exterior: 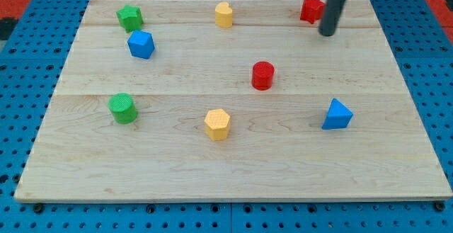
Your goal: Move the red star to the bottom right of the yellow heart
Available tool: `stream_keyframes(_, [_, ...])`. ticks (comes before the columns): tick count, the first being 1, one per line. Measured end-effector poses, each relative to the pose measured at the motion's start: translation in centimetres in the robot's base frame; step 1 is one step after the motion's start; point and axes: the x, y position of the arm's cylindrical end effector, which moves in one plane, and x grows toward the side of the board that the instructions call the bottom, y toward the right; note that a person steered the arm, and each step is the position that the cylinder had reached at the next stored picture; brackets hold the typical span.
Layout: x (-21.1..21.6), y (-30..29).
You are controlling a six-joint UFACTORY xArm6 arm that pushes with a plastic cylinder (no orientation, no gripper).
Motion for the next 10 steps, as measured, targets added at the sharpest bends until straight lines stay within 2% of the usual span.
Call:
stream_keyframes(1, [1.4,-2.5])
stream_keyframes(3, [1.4,-4.1])
stream_keyframes(4, [0.7,-2.9])
stream_keyframes(5, [0.6,6.5])
stream_keyframes(6, [-3.8,8.4])
stream_keyframes(7, [-6.4,6.5])
stream_keyframes(8, [-6.4,3.6])
stream_keyframes(9, [-8.7,5.0])
stream_keyframes(10, [-8.5,0.7])
